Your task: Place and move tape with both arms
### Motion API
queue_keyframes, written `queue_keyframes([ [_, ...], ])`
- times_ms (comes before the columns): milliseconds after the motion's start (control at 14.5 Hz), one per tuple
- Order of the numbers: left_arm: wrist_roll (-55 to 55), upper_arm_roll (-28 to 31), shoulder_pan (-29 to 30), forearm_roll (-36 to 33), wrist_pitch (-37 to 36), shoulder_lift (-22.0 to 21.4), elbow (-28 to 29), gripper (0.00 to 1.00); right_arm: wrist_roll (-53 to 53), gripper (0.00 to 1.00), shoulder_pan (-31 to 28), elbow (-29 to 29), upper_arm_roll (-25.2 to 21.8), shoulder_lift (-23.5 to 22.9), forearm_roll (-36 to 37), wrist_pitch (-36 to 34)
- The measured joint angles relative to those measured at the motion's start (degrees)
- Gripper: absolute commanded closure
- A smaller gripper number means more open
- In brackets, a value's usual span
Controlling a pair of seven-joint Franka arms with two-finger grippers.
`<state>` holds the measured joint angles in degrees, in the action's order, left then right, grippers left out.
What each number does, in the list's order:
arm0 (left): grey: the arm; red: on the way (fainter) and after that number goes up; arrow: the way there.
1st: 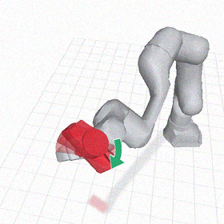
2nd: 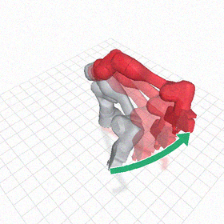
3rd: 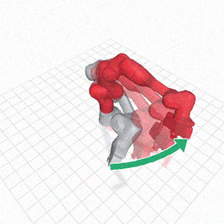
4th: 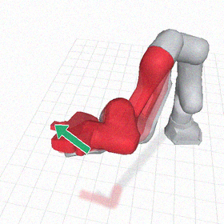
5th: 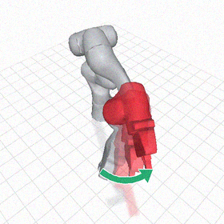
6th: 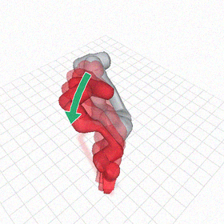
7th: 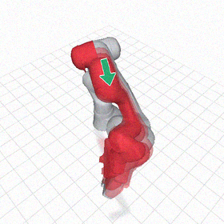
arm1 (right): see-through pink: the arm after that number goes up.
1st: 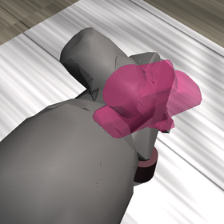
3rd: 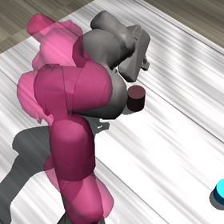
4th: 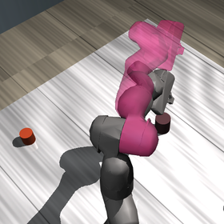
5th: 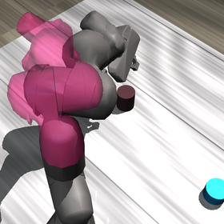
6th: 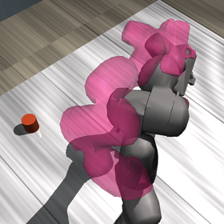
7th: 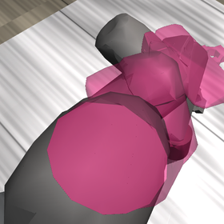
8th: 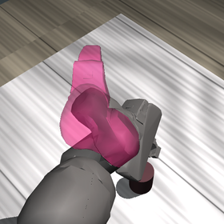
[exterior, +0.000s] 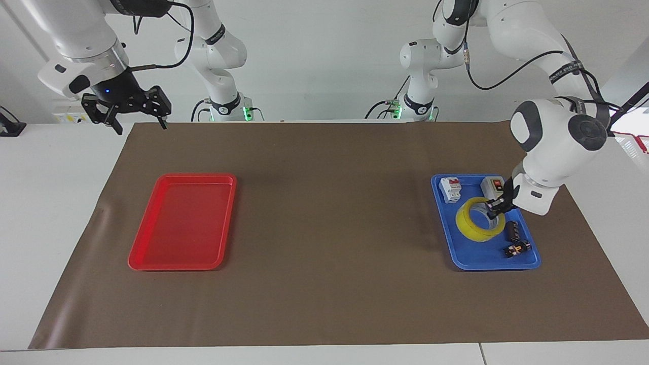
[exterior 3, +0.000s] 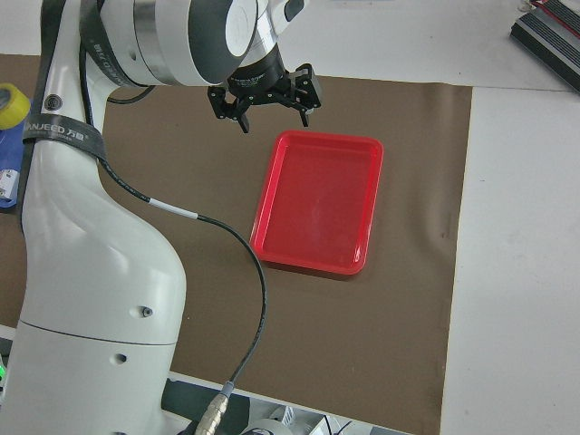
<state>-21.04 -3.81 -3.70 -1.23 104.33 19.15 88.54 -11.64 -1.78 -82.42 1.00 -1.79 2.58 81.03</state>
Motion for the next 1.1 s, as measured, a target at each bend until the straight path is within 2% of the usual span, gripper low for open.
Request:
queue_keyframes([
  [207, -15.3, -0.3, -12.3, 0.1, -0.8, 0.3, -0.6, 1.00, 0.0, 0.00, 0.0, 0.0, 0.0, 0.0, 0.0, 0.0],
  [414, -26.7, -0.5, -22.0, 0.4, 1.3, 1.2, -0.6, 1.00, 0.0, 0.00, 0.0, 0.0, 0.0, 0.0, 0.0, 0.0],
  [621, -33.0, -0.5, -29.7, 0.5, 3.5, 5.2, -0.5, 1.00, 0.0, 0.00, 0.0, 0.0, 0.0, 0.0, 0.0, 0.0],
  [759, -36.1, -0.4, -32.2, 0.5, 9.0, 8.6, -0.4, 1.00, 0.0, 0.00, 0.0, 0.0, 0.0, 0.0, 0.0, 0.0],
  [897, -36.7, -0.2, -32.3, 0.5, 12.7, 10.8, -0.4, 1.00, 0.0, 0.00, 0.0, 0.0, 0.0, 0.0, 0.0, 0.0],
  [1103, -36.7, 0.3, -31.7, 0.5, 13.7, 11.5, -0.3, 1.00, 0.0, 0.00, 0.0, 0.0, 0.0, 0.0, 0.0, 0.0],
])
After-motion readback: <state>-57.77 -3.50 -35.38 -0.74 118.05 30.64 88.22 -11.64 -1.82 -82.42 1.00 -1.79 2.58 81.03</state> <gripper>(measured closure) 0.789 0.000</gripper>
